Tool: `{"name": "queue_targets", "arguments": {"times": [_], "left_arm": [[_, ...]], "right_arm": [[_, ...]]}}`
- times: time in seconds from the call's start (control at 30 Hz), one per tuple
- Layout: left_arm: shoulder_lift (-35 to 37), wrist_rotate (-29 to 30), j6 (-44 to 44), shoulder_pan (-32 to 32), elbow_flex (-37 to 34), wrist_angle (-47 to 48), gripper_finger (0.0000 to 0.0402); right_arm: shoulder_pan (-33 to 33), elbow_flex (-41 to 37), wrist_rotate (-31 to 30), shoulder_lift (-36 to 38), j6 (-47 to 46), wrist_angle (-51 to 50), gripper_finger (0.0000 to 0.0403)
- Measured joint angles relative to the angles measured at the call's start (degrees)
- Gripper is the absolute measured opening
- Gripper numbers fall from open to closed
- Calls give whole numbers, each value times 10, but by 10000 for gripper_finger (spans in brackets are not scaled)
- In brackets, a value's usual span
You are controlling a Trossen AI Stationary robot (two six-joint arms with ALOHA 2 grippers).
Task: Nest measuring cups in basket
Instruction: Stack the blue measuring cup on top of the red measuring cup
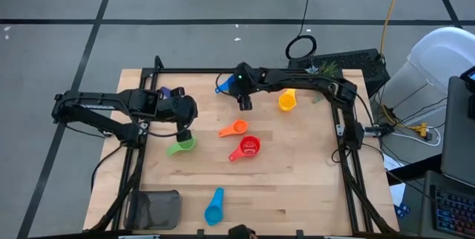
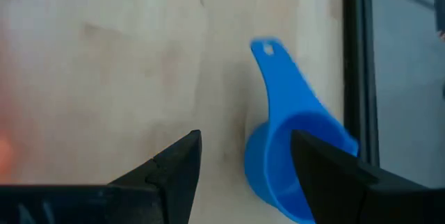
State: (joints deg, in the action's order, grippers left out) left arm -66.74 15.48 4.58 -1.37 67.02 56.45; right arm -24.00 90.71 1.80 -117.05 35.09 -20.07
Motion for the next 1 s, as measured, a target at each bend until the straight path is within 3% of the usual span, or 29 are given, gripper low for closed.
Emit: {"name": "queue_targets", "arguments": {"times": [0.47, 0.73, 0.87, 1.0], "left_arm": [[0, 0, 18, 0, 0, 0, 26], [0, 0, 24, 0, 0, -1, 26], [0, 0, 31, 0, 0, 2, 26], [0, 0, 31, 0, 0, 5, 26]], "right_arm": [[-32, 4, 13, -48, -7, 24, 206], [-35, 3, 15, -75, 4, -9, 104], [-33, 3, -14, -66, 19, -15, 17], [-21, 3, -34, -26, 25, -36, 5]]}}
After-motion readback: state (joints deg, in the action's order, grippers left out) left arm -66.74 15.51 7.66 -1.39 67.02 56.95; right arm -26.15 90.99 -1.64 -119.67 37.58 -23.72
